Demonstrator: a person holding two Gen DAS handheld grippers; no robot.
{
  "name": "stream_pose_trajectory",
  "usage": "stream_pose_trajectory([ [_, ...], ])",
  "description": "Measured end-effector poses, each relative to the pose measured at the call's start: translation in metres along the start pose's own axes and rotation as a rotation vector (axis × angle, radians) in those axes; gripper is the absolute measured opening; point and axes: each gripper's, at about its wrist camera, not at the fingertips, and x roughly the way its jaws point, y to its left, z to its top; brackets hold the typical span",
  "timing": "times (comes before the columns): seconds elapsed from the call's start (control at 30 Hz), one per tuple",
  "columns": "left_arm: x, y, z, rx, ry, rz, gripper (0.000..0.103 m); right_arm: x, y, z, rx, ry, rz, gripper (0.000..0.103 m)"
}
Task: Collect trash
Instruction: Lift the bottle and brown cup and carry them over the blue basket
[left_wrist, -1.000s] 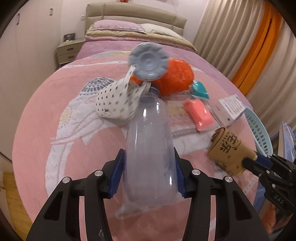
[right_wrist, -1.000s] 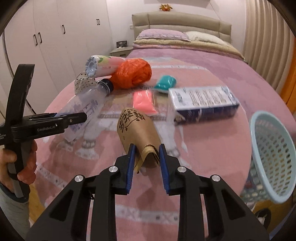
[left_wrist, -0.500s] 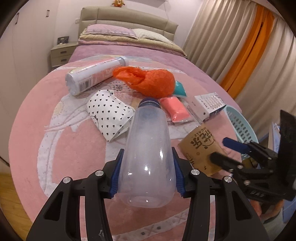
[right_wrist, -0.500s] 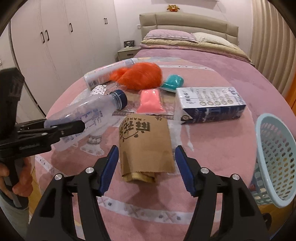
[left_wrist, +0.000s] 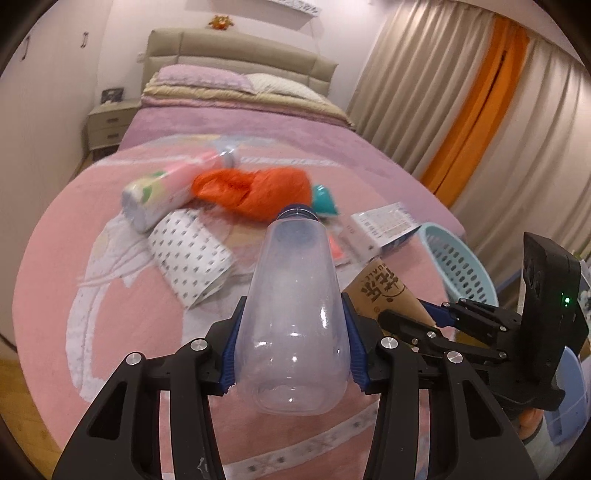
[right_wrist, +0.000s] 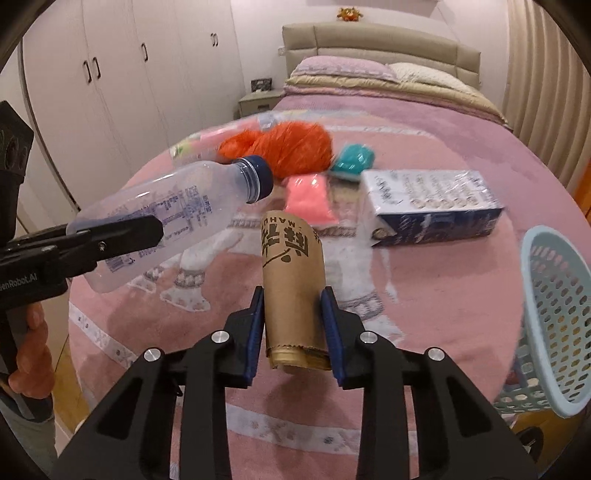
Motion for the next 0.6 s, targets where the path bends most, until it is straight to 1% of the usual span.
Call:
stream_pose_trajectory([
  [0.17,-0.004,-0.021,0.014,0.031,-0.041,-0.028,0.045,-0.030,-0.015,0.003,0.022,-0.070,-0.051,0.027],
  [0.3,-0.002,-0.043,0.033,0.059,-0.070,-0.081,0.045,-0.049,-0.033,0.007,0.056,-0.114,-0.101,0.027],
  [0.43,0.008,-0.070,0.050,0.101,-0.088,-0.116,0.045,-0.072,-0.064,0.011,0.115,-0.167,-0.167,0.027],
  [0.53,0.018,-0.091,0.061,0.129,-0.085,-0.147,0.045,-0.085,-0.086,0.010,0.154,-0.194,-0.203,0.027],
  [0.6,0.027,-0.107,0.067,0.148,-0.082,-0.166,0.045,-0.094,-0.108,0.009,0.199,-0.211,-0.236,0.027],
])
